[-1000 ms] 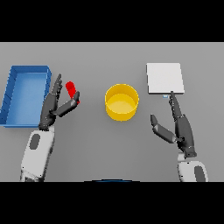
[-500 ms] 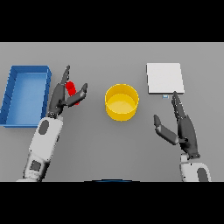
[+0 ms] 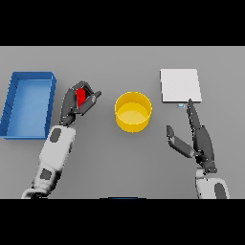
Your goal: Pick up the red beaker and tilt it to pour out 1 green nut into yellow bowl. Pick up the yellow bowl and place it on the metallic measuring scale.
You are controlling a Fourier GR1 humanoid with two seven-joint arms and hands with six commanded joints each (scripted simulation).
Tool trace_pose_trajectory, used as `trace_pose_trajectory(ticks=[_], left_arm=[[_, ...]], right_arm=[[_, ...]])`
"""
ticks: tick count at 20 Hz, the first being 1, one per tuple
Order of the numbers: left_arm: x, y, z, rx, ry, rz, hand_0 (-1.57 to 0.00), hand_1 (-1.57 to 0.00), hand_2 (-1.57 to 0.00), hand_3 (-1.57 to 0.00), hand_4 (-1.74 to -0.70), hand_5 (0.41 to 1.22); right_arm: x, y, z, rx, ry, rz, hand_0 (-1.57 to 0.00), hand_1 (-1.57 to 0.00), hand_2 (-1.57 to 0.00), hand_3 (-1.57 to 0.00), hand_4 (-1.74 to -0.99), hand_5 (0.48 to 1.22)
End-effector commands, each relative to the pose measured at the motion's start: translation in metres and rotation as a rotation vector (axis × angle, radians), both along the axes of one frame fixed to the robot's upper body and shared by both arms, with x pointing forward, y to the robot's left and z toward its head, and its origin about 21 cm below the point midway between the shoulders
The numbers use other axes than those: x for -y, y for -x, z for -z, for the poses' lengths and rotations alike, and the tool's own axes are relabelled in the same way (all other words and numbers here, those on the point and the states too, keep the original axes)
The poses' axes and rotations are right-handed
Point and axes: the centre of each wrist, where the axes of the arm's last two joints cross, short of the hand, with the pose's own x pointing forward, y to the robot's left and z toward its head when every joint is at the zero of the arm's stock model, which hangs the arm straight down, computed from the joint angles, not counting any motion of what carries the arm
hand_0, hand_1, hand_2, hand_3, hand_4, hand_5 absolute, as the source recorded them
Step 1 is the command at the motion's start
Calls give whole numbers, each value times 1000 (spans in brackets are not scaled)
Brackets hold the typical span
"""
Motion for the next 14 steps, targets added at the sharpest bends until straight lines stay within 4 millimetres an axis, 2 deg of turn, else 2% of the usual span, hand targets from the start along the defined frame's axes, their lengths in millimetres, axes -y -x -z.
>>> trace_pose_trajectory(ticks=[1,2,6,11,14], left_arm=[[3,3,3,13,11,9,-1162,-1176,-1173,-997,-1601,1073],[3,2,4,18,17,3,-1244,-1255,-1253,-1111,-1572,1103],[0,-3,-4,19,30,-28,-1437,-1441,-1441,-1383,-1672,1128],[-4,-14,-33,65,-37,-10,-1527,-1529,-1528,-1509,-1718,1126],[-11,-17,-53,107,-196,54,-1549,-1549,-1549,-1539,-1729,1134]], right_arm=[[-4,0,2,-11,-3,0,1,1,1,1,-1233,688],[0,0,1,1,0,8,1,1,1,1,-1233,686],[2,-3,4,-8,12,10,1,1,1,1,-1196,673],[3,-3,8,3,54,20,1,1,1,1,-1127,659],[1,-2,8,19,67,27,1,1,1,1,-1103,656]])
